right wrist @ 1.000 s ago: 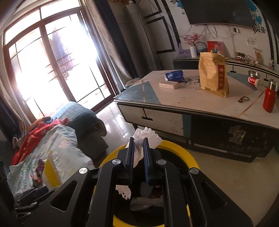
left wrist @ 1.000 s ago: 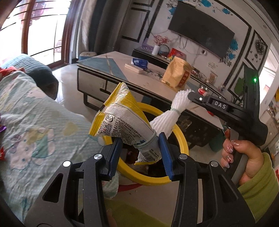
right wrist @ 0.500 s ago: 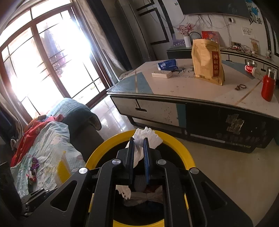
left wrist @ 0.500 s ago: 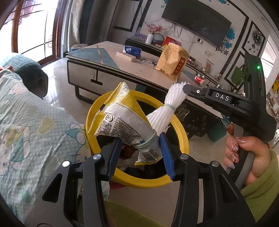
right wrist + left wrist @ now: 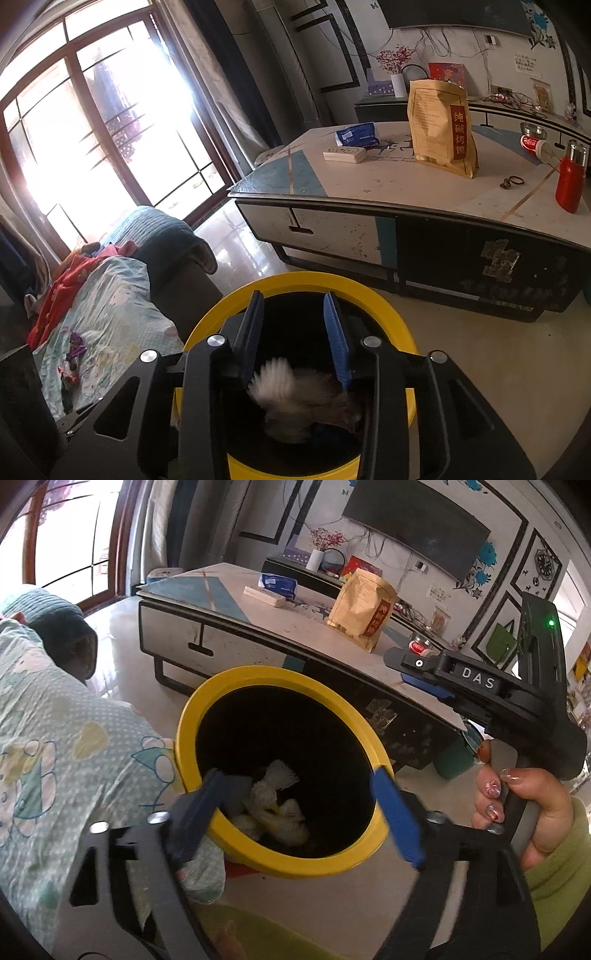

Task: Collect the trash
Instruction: 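Open the right tool over the bin while the left tool drops the yellow chip bag in, then move both open tools back over the remaining wrappers on the bed, then grasp the green snack bag with the left tool while the right tool grasps the purple wrapper, then carry the green snack bag with the left tool while the right tool carries the purple wrapper to the bin, then open the left tool over the bin while the right tool releases the purple wrapper there, then move both open tools back over the red and brown candy bars on the bed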

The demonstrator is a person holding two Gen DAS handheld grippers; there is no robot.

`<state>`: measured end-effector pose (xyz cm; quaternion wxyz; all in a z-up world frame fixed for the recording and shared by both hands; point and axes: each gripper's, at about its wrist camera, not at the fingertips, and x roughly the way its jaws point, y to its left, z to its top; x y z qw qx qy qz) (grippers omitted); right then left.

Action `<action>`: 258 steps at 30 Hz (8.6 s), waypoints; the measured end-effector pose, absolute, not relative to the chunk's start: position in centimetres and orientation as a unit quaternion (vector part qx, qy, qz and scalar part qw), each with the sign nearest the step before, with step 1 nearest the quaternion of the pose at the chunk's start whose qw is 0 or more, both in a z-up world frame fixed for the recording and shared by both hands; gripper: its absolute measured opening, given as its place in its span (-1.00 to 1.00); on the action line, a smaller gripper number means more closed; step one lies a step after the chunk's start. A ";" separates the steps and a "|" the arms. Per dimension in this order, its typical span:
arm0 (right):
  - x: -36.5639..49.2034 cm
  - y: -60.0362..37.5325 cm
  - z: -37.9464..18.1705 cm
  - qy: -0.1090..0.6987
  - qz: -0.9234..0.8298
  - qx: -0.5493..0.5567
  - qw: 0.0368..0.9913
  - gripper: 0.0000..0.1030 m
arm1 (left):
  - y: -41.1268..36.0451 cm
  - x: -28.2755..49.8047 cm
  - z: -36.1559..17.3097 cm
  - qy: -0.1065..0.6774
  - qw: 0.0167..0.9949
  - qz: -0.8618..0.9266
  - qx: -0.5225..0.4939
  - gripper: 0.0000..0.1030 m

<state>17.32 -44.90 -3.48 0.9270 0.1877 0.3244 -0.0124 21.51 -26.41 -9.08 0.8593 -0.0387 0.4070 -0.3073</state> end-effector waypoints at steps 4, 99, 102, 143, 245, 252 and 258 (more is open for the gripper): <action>17.1 -44.8 -3.2 0.318 -0.015 0.187 0.929 -0.12 | -25.5 21.0 -8.4 0.397 0.869 -0.293 -0.040 0.79; 27.0 -4.3 -1.8 0.414 0.310 0.018 0.856 0.41 | 4.4 14.3 -8.3 0.363 0.911 -0.036 -0.194 0.19; 28.5 -2.9 -2.9 0.432 0.312 0.018 0.846 0.35 | 4.2 14.9 -8.8 0.370 0.907 -0.036 -0.197 0.17; 24.5 -11.5 -3.6 0.408 0.276 0.054 0.869 -0.71 | 2.8 13.9 -7.1 0.360 0.909 -0.076 -0.195 -0.88; 19.2 -43.6 -4.2 0.345 0.075 0.278 0.893 -0.12 | -22.9 20.9 -6.8 0.367 0.891 -0.264 -0.037 0.79; 19.3 -40.2 -2.5 0.339 0.107 0.245 0.902 0.03 | -18.5 20.7 -5.5 0.349 0.913 -0.202 -0.061 0.79; 19.2 -36.6 -1.4 0.339 0.142 0.212 0.905 0.11 | -14.4 20.0 -4.9 0.331 0.930 -0.147 -0.068 0.79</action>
